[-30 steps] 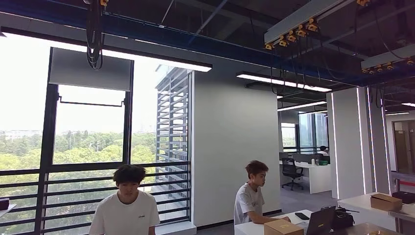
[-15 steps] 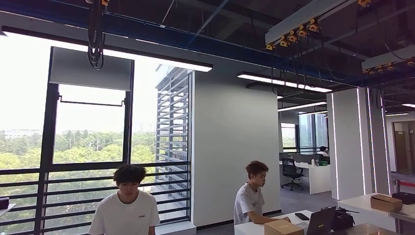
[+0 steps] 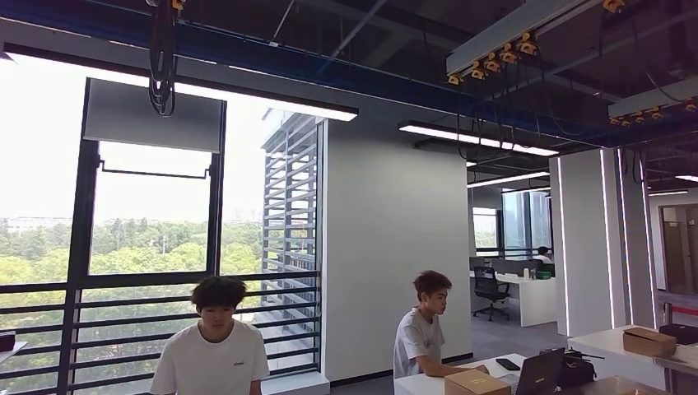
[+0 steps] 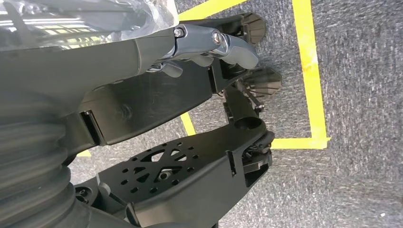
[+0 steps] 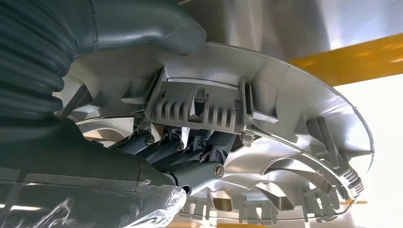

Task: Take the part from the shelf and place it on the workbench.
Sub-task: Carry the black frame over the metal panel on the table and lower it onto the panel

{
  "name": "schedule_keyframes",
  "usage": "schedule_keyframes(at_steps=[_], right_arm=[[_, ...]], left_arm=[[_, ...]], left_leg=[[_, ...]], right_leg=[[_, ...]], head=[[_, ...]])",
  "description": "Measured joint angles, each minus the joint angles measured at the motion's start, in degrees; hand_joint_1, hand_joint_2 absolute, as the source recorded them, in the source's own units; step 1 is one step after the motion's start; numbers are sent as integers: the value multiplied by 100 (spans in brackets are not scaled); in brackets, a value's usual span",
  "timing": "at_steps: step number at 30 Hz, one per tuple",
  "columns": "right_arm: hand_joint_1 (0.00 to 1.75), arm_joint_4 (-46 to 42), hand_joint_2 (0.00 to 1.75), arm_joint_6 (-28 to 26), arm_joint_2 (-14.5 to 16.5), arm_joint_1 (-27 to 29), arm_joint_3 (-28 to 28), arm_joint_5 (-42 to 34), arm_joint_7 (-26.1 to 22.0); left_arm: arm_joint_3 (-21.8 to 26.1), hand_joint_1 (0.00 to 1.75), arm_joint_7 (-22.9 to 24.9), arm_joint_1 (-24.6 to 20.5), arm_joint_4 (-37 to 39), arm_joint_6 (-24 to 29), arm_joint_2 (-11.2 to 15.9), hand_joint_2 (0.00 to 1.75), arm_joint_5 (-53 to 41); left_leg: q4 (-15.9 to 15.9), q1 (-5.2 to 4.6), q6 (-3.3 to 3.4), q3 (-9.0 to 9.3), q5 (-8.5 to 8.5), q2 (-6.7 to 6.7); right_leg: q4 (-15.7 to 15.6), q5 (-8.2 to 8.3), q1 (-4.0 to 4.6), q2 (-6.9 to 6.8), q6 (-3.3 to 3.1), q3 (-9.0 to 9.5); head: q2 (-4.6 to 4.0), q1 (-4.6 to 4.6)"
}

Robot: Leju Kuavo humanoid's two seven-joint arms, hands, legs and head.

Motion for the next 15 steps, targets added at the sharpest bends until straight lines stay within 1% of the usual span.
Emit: schedule_keyframes(at_steps=[7,11,15], right_arm=[[175,142,175,-165,-349,32,-289,18,611],[175,142,175,-322,-598,148,-534,214,720],[175,139,175,-413,-762,392,-889,700,741]], left_arm=[[3,0,69,0,2,-63,-1,175,-12],[5,0,85,0,3,-97,-3,175,-27],[7,0,86,-1,6,-117,-14,175,-70]], left_leg=[[1,-1,2,0,1,0],[2,-1,2,-1,1,0],[2,-1,3,-2,1,0]], right_leg=[[-7,5,0,2,7,1],[-11,6,0,1,9,3],[-12,6,0,2,9,3]], head=[[0,-2],[0,-1],[0,-2]])
